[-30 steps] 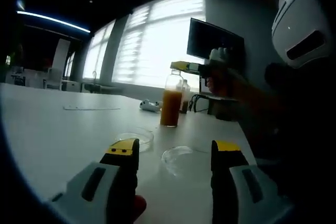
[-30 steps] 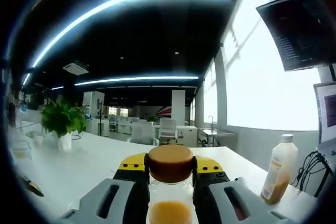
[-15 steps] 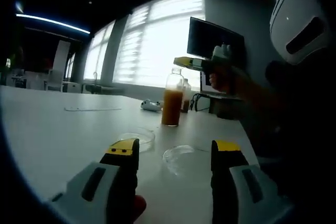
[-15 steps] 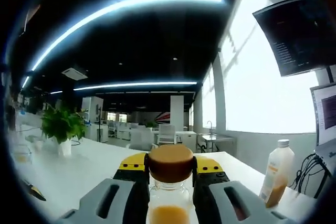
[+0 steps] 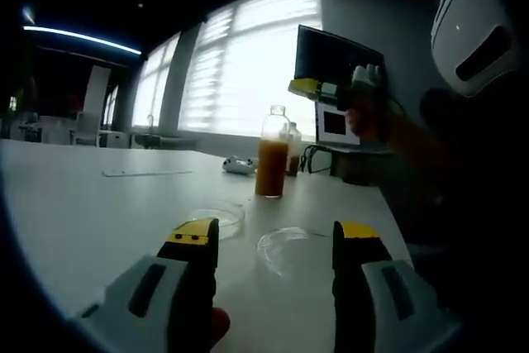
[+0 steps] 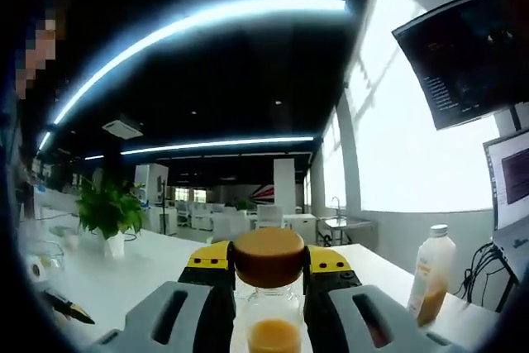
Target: Open the Petri dish lid, place the lid on the table, pour the liquid culture medium into the Petri dish, pick up the Petri dish lid from the table, and close the Petri dish
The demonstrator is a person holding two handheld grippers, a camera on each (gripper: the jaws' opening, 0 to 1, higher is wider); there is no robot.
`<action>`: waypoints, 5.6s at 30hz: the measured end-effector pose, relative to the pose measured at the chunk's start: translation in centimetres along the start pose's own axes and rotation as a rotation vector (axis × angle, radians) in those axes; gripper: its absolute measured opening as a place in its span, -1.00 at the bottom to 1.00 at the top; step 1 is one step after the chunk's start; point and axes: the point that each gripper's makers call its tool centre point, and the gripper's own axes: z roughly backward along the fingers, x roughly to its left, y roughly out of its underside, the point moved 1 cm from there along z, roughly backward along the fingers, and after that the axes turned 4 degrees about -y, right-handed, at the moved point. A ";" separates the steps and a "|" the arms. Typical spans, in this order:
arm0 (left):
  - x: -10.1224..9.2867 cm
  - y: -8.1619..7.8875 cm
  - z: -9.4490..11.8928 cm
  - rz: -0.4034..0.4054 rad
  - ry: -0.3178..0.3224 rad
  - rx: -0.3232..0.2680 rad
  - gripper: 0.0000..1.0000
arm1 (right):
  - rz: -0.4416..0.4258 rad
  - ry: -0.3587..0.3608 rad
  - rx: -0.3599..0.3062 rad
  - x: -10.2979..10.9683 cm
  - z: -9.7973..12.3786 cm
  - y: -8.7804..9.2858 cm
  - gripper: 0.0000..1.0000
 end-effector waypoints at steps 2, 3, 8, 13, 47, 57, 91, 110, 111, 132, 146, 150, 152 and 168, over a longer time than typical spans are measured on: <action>0.0 0.0 0.0 -0.002 0.000 0.000 -0.07 | -0.004 0.005 -0.003 -0.1 0.7 -0.3 -0.47; 0.0 0.0 0.0 -0.002 -0.001 -0.001 -0.07 | -0.007 0.003 -0.005 0.0 1.1 -0.4 -0.47; 0.0 0.1 -0.1 -0.016 -0.009 0.004 -0.07 | 0.011 -0.010 0.002 0.2 2.8 -0.6 -0.47; 0.0 0.0 0.0 -0.016 -0.009 0.002 -0.07 | 0.050 -0.043 0.038 1.5 4.6 0.0 -0.47; 0.1 0.0 -0.1 -0.016 -0.018 0.004 -0.07 | -0.053 -0.162 0.385 3.9 8.5 12.3 -0.47; 0.1 0.0 -0.1 -0.013 -0.014 0.006 -0.07 | -0.033 -0.171 0.456 4.3 9.0 14.7 -0.47; 0.2 0.0 0.0 -0.015 -0.023 0.004 -0.07 | 0.002 -0.213 0.724 5.1 11.0 22.3 -0.47; 0.1 0.0 -0.1 -0.016 -0.020 0.006 -0.08 | 0.012 -0.209 0.739 4.6 11.6 22.7 -0.27; 0.1 0.0 -0.1 -0.016 -0.020 0.006 -0.08 | 0.014 -0.206 0.735 4.6 11.6 22.6 -0.25; 0.1 0.1 -0.1 -0.013 -0.019 0.006 -0.08 | 0.006 -0.192 0.602 4.5 10.1 19.9 0.16; 0.1 0.1 -0.1 -0.012 -0.017 0.006 -0.08 | 0.006 -0.166 0.516 4.3 8.8 17.2 0.16; 0.0 0.1 -0.1 -0.011 -0.016 0.006 -0.08 | 0.010 -0.139 0.475 3.9 8.4 15.9 0.15; 0.0 0.1 -0.1 -0.011 -0.015 0.007 -0.08 | 0.011 -0.133 0.458 3.8 8.2 15.3 0.14; 0.1 0.1 -0.1 -0.010 -0.014 0.006 -0.09 | -0.007 -0.045 0.316 2.9 5.0 11.9 0.16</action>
